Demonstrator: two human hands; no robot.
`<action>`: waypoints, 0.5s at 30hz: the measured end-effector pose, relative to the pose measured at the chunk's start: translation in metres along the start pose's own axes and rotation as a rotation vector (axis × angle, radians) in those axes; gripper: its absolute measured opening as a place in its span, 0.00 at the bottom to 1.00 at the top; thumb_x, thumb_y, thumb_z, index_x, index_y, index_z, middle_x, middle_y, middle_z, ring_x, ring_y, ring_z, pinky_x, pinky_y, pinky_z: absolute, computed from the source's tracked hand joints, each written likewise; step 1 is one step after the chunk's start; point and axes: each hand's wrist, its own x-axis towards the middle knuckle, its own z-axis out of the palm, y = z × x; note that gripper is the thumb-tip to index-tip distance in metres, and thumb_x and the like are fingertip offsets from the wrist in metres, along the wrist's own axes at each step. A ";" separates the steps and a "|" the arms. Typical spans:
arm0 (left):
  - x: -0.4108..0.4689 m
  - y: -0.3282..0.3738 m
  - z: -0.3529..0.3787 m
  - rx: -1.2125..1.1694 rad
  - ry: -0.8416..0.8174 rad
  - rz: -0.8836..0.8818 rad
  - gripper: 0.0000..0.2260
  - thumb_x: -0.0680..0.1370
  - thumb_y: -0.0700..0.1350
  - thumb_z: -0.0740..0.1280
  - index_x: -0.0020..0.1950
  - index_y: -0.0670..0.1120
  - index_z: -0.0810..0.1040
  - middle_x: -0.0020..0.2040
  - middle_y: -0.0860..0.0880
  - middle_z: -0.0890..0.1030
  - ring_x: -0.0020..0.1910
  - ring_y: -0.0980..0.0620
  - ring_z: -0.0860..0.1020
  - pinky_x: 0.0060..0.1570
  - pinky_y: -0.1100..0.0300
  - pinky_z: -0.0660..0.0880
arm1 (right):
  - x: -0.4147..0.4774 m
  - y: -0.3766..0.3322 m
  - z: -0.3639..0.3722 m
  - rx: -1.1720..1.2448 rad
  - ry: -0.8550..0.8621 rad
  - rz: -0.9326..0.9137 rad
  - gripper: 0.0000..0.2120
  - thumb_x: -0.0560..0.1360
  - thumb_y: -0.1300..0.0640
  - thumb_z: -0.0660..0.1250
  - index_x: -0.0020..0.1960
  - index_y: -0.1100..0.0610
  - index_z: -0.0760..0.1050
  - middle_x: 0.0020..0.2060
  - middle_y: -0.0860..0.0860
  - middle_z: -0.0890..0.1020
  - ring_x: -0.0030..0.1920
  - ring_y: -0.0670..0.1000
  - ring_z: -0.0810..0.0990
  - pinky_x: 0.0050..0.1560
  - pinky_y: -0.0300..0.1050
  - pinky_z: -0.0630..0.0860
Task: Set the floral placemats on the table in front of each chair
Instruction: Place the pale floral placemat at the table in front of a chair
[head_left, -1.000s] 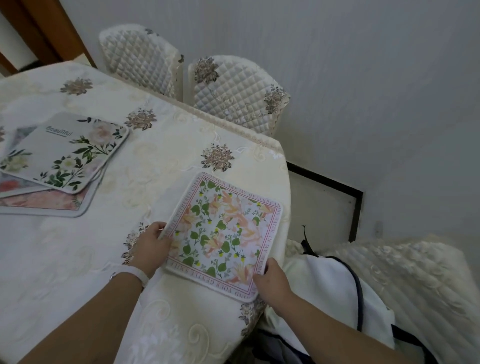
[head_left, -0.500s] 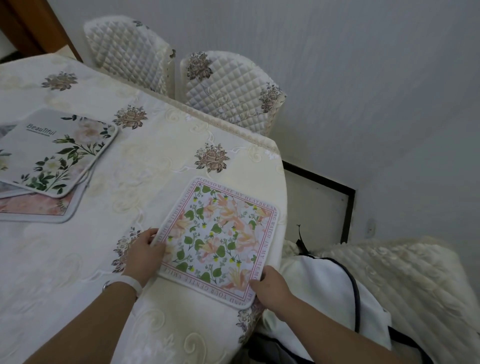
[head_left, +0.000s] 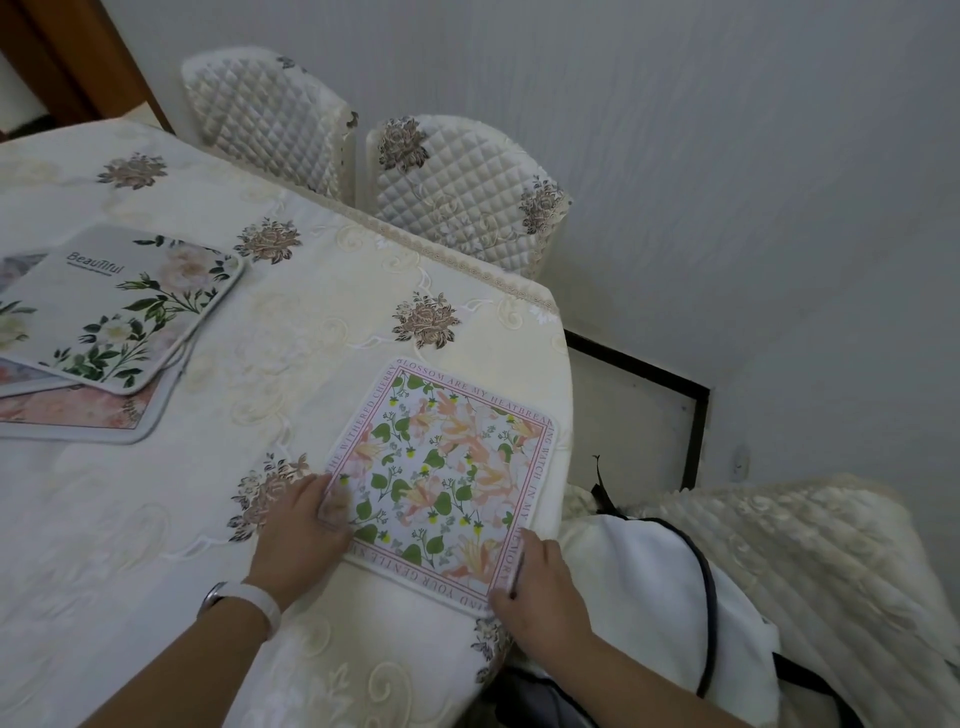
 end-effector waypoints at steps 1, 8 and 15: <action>-0.002 -0.001 -0.001 -0.004 -0.021 0.000 0.34 0.68 0.49 0.75 0.72 0.43 0.70 0.70 0.41 0.71 0.68 0.40 0.68 0.68 0.45 0.65 | -0.002 0.000 0.002 -0.050 0.005 -0.028 0.34 0.72 0.45 0.66 0.73 0.50 0.57 0.60 0.50 0.67 0.59 0.51 0.70 0.48 0.43 0.74; -0.005 -0.014 -0.008 0.015 -0.115 0.063 0.40 0.66 0.45 0.79 0.75 0.47 0.66 0.76 0.41 0.62 0.75 0.42 0.60 0.72 0.45 0.58 | -0.011 0.000 0.009 -0.250 0.011 -0.136 0.32 0.68 0.39 0.64 0.68 0.50 0.64 0.61 0.51 0.67 0.61 0.54 0.67 0.57 0.48 0.73; -0.001 -0.015 -0.012 0.091 -0.182 0.161 0.40 0.65 0.47 0.78 0.74 0.50 0.66 0.78 0.44 0.60 0.75 0.40 0.58 0.72 0.42 0.58 | -0.014 0.002 0.013 -0.344 0.031 -0.169 0.31 0.68 0.39 0.62 0.68 0.51 0.65 0.60 0.53 0.68 0.59 0.55 0.69 0.54 0.49 0.74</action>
